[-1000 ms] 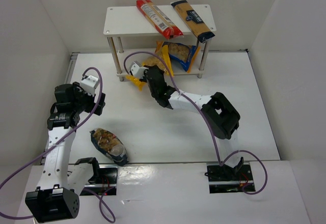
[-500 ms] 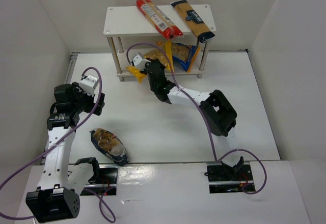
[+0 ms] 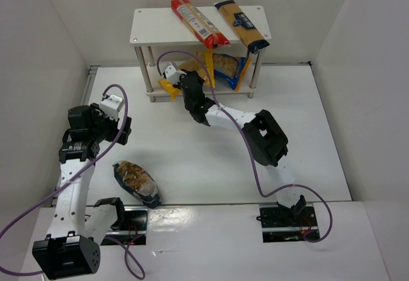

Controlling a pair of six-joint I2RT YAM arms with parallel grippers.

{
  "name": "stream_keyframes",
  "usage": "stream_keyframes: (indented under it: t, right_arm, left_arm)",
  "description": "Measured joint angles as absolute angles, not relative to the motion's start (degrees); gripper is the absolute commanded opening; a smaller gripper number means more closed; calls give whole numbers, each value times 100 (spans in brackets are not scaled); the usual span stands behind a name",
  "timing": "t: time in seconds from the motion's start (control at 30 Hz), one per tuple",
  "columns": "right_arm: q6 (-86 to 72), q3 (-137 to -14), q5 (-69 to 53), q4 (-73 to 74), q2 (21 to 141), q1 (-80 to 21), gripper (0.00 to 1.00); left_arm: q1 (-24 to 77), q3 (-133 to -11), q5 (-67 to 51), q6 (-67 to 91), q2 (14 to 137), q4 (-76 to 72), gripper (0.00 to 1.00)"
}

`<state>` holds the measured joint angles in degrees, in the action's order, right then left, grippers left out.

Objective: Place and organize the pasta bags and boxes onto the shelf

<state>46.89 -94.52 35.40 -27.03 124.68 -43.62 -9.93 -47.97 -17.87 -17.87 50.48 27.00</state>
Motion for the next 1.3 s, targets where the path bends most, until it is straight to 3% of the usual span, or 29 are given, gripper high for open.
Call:
stream_keyframes:
  t: [1.2,1.3]
  right_arm:
    - [6036,-10287,3667,-4665,14018,-4410,0]
    - [6040,-10291,3669,-4615,14018,-4410,6]
  left_arm:
    - [-993,-4797,-1787,-1789,5048,2744,99]
    - [-993,-4797,-1787,-1789,5048,2744,99]
